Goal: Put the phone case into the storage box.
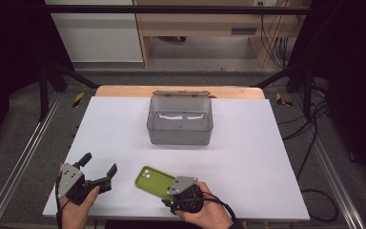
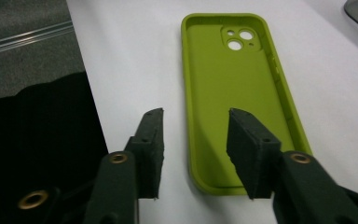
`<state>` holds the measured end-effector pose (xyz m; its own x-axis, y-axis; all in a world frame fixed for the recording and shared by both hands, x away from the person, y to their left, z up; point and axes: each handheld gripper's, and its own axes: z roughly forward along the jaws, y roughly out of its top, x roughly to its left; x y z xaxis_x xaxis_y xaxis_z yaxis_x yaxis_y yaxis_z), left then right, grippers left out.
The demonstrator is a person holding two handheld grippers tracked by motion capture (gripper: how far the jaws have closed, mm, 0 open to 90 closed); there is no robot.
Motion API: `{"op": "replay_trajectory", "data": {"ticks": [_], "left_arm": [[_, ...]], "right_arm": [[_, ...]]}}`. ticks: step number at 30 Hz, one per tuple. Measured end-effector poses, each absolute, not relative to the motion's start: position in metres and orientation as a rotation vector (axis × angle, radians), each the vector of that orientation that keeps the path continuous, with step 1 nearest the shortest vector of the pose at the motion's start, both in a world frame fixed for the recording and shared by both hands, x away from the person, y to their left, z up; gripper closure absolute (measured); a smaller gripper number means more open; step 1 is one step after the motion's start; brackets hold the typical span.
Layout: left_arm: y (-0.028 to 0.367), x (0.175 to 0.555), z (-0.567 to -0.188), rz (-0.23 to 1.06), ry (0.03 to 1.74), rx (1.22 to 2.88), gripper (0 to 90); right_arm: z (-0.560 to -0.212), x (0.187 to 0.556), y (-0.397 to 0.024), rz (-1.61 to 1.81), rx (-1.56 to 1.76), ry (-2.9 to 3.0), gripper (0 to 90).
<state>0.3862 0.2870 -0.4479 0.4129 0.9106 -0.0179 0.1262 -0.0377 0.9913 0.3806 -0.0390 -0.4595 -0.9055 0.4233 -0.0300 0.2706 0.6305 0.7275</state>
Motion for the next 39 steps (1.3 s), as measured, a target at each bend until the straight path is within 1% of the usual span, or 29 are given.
{"op": "replay_trajectory", "data": {"ticks": [5, 15, 19, 24, 27, 34, 39], "left_arm": [[0.286, 0.386, -0.448, 0.827, 0.97, 1.483, 1.4], [0.285, 0.386, -0.449, 0.818, 0.965, 1.489, 1.4], [0.285, 0.387, -0.449, 0.816, 0.963, 1.493, 1.4], [0.283, 0.387, -0.448, 0.814, 0.961, 1.496, 1.4], [0.282, 0.387, -0.449, 0.812, 0.966, 1.497, 1.5], [0.284, 0.388, -0.45, 0.819, 0.976, 1.5, 2.7], [0.285, 0.388, -0.45, 0.806, 0.994, 1.482, 2.5]], "right_arm": [[-0.467, 0.381, -0.04, 1.107, 0.548, 2.665, 69.6], [-0.473, 0.38, -0.036, 1.077, 0.479, 2.691, 79.6], [-0.475, 0.379, -0.035, 1.059, 0.463, 2.682, 81.8], [-0.476, 0.375, -0.035, 1.041, 0.411, 2.653, 82.1], [-0.476, 0.375, -0.034, 1.022, 0.381, 2.636, 85.7], [-0.475, 0.379, -0.035, 1.036, 0.401, 2.665, 85.9], [-0.475, 0.38, -0.036, 1.047, 0.41, 2.672, 87.7]]}}
